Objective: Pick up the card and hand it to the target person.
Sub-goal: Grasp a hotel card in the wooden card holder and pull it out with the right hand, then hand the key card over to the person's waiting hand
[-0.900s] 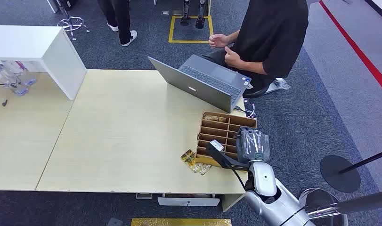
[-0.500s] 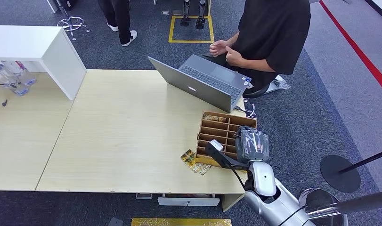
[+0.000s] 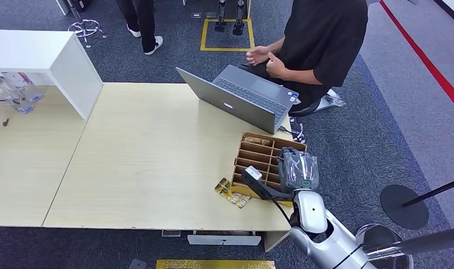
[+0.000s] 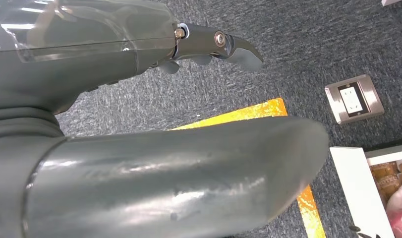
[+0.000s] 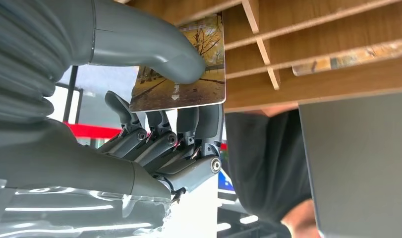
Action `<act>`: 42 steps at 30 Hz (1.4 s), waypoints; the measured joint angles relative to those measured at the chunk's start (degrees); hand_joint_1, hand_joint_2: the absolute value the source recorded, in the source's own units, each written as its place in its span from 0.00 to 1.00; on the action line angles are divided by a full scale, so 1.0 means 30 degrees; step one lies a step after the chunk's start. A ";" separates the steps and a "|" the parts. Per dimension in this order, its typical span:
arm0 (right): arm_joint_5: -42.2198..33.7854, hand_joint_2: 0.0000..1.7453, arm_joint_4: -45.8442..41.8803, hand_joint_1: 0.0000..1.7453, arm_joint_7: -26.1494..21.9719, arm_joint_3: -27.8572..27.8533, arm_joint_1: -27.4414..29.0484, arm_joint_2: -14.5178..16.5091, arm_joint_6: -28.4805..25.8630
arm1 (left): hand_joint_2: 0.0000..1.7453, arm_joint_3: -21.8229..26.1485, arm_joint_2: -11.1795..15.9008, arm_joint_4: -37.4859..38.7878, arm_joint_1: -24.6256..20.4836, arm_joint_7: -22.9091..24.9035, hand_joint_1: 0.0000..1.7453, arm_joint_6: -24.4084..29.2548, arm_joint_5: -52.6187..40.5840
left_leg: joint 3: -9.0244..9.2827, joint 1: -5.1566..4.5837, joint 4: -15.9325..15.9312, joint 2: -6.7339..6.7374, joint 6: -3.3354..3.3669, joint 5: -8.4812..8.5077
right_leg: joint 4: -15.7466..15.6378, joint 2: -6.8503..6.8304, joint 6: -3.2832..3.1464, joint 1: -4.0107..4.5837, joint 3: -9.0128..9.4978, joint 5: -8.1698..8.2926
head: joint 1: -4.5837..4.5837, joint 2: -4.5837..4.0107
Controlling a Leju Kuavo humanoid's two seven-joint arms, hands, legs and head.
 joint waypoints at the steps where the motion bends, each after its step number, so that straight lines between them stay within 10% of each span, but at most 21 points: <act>1: 0.0147 1.00 -0.0231 0.85 0.0011 -0.0005 0.0000 -0.0040 0.0120 | 0.00 0.0000 0.0000 0.0000 0.0000 -0.0009 0.00 0.0005 -0.0002 | 0.0000 0.0000 0.0000 0.0000 0.0000 0.0000 | 0.0000 0.0000 0.0000 0.0000 0.0000 0.0000 | 0.0002 0.0000; 42: 0.0273 1.00 -0.4550 0.84 0.0044 -0.2526 -0.1274 -0.3421 0.3545 | 0.00 -0.0394 -0.0135 0.0000 -0.0211 0.0206 0.00 -0.0038 -0.0004 | 0.0000 -0.0008 0.0004 -0.0002 0.0001 0.0000 | -0.0001 -0.0004 0.0002 -0.0007 0.0000 0.0002 | 0.0002 0.0000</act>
